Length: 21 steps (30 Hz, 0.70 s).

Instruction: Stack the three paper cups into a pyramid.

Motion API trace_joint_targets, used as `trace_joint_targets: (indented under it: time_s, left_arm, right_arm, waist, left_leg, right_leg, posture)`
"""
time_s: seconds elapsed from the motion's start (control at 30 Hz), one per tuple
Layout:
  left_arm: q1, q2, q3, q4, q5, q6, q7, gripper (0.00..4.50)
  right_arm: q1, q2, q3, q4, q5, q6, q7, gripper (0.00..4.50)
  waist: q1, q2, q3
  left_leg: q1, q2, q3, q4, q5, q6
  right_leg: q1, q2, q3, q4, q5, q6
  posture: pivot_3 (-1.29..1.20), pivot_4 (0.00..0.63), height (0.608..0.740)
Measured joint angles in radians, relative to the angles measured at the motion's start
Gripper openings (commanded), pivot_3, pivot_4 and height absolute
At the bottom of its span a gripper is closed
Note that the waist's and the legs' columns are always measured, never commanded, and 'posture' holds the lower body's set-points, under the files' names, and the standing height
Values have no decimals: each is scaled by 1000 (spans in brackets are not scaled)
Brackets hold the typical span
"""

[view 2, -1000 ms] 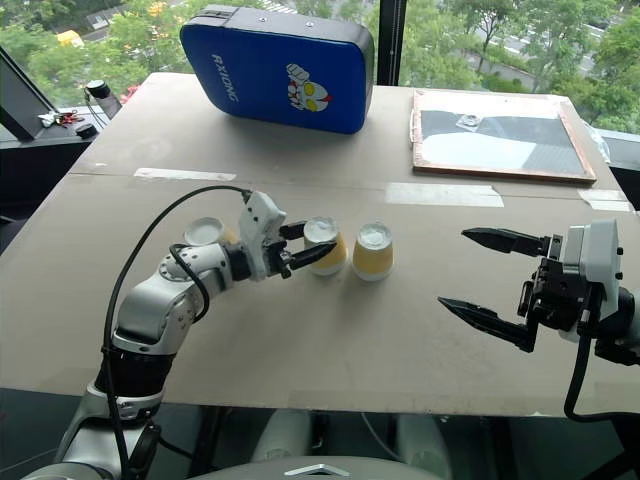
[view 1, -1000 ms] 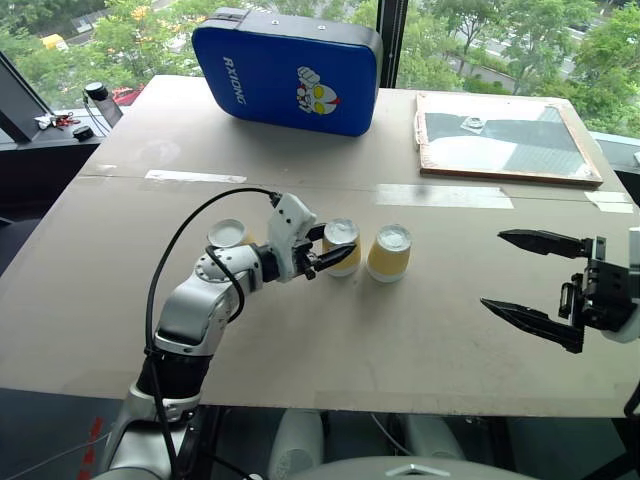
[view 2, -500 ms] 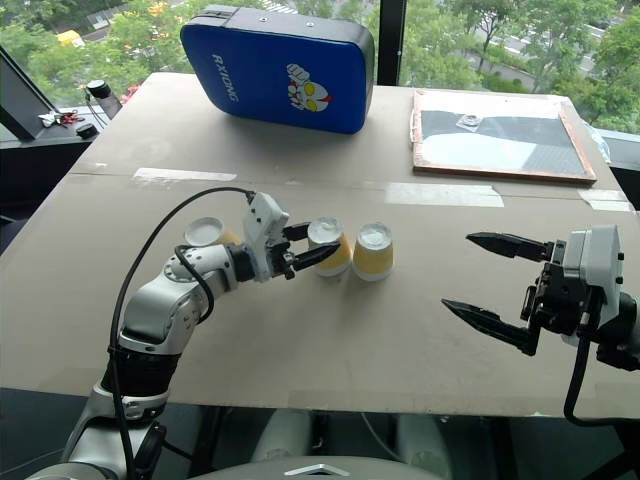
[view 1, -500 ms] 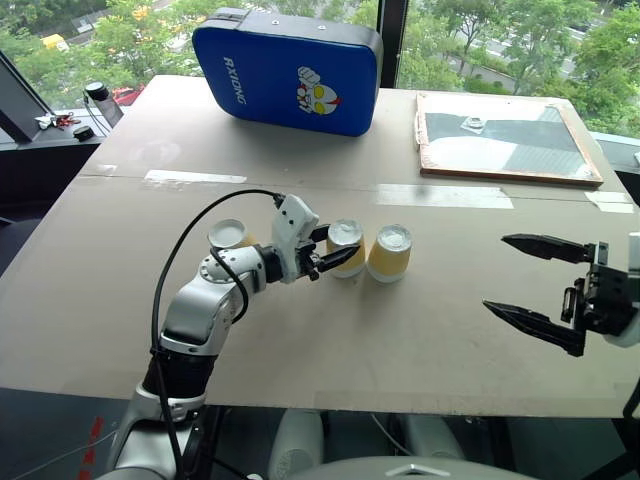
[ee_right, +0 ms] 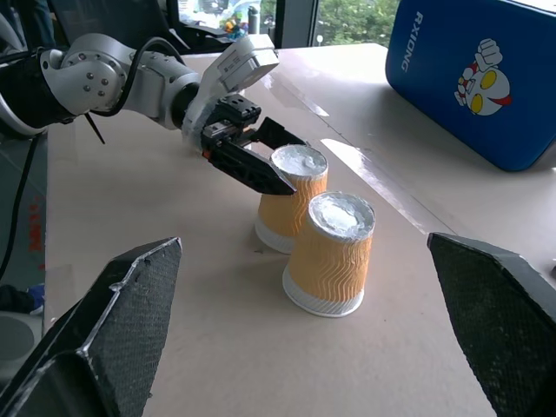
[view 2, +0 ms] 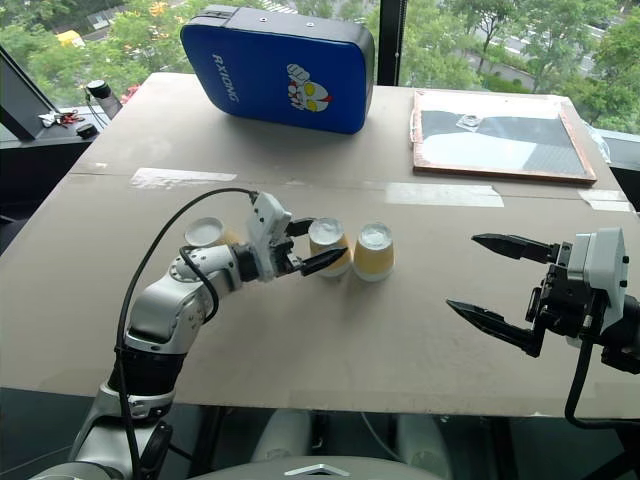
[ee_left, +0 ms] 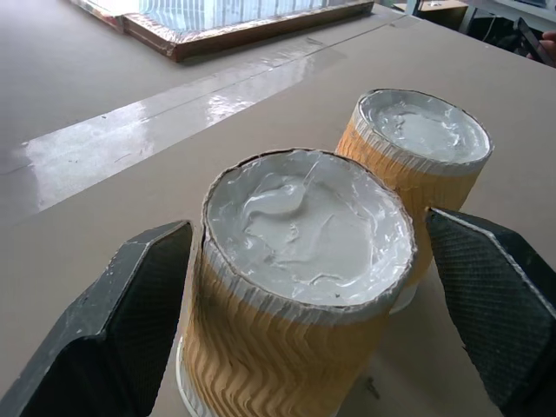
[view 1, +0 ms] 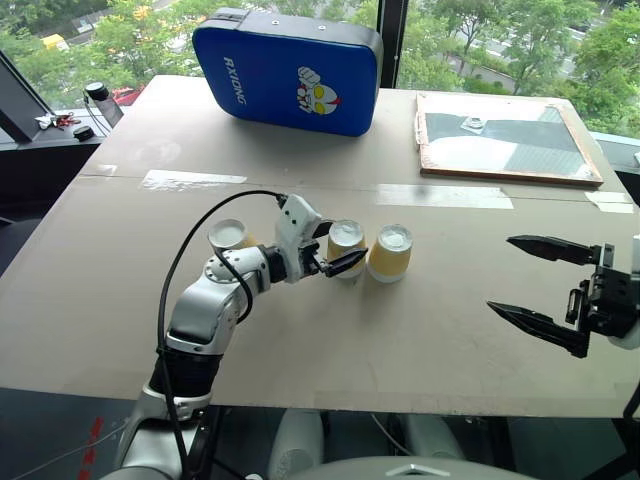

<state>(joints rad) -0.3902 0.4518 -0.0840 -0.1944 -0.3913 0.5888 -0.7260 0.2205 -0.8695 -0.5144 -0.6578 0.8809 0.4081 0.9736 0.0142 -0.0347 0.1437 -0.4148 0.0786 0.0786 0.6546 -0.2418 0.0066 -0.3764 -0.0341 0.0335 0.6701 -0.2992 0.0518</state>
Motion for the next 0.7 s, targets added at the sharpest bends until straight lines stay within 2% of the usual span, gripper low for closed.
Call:
trace_joint_targets:
  time_s: [0.27, 0.4, 0.53, 0.7]
  left_arm:
    - [1, 39, 88, -100, -49, 78, 33, 4463]
    - [-7, 63, 209, -181, -172, 197, 65, 4463]
    - [-39, 74, 344, -198, -265, 219, 102, 4463]
    - [48, 277, 607, -161, -389, 248, 12, 4463]
  right_arm:
    - [-4, 10, 0, 10, -13, -4, 8, 4500]
    - [-54, 14, 35, 48, -34, -20, 21, 4500]
    - [-116, 22, 88, 67, -43, -21, 26, 4500]
    - [-193, 30, 166, 96, -42, -21, 56, 4500]
  waist:
    - [-1, 0, 0]
    - [-2, 0, 0]
    - [-4, 0, 0]
    - [-27, 1, 0]
  left_leg:
    - [0, 0, 0, 0, 0, 0]
    - [0, 0, -1, 0, 0, -1]
    - [0, 0, -1, 0, 1, -2]
    - [0, 0, -2, -1, 2, -3]
  right_leg:
    - [0, 0, 0, 0, 0, 0]
    - [0, 0, -1, 0, 0, 0]
    - [0, 0, -1, 0, 0, 0]
    - [-1, 0, -1, 0, 0, 0]
  posture:
    - [0, 150, 740]
    - [0, 150, 740]
    - [0, 150, 740]
    - [0, 150, 740]
